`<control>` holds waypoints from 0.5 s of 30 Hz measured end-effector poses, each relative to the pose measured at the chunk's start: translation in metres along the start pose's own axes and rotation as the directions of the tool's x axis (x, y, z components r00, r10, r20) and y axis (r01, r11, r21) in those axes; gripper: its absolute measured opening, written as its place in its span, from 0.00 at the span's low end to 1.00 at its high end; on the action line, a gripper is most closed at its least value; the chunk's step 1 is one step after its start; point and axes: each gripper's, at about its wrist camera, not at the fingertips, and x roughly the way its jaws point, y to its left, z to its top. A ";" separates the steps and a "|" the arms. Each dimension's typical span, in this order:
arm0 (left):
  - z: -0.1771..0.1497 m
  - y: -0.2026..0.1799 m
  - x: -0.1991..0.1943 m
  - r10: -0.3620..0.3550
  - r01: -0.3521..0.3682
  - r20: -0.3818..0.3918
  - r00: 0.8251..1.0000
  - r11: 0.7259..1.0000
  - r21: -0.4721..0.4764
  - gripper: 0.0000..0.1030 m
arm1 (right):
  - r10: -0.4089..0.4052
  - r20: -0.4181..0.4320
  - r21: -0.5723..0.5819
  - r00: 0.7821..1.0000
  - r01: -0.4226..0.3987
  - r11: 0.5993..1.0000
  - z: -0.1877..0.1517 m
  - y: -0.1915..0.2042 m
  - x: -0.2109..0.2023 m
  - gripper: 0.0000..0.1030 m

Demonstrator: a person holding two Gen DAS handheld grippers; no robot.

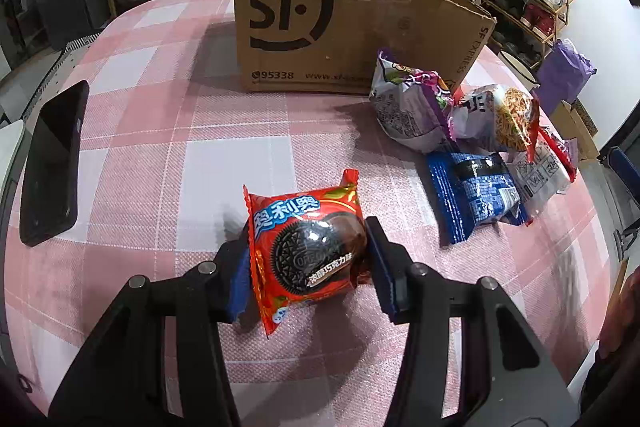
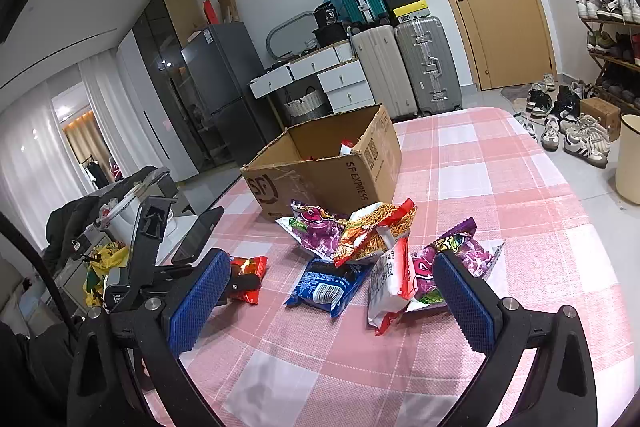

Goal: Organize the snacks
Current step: 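Grasp the white-and-red snack bag with the right gripper while the left gripper holds the Oreo pack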

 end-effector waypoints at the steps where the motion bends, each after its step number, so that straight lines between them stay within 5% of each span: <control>1: 0.000 0.000 -0.001 -0.002 0.002 0.001 1.000 1.000 0.000 0.46 | -0.001 -0.001 0.000 1.000 0.001 1.000 0.000 0.000 0.000 1.00; 15: -0.014 -0.001 -0.019 -0.014 0.014 0.018 1.000 1.000 0.001 0.46 | -0.011 -0.032 0.014 0.999 0.012 1.000 -0.001 -0.008 0.006 1.00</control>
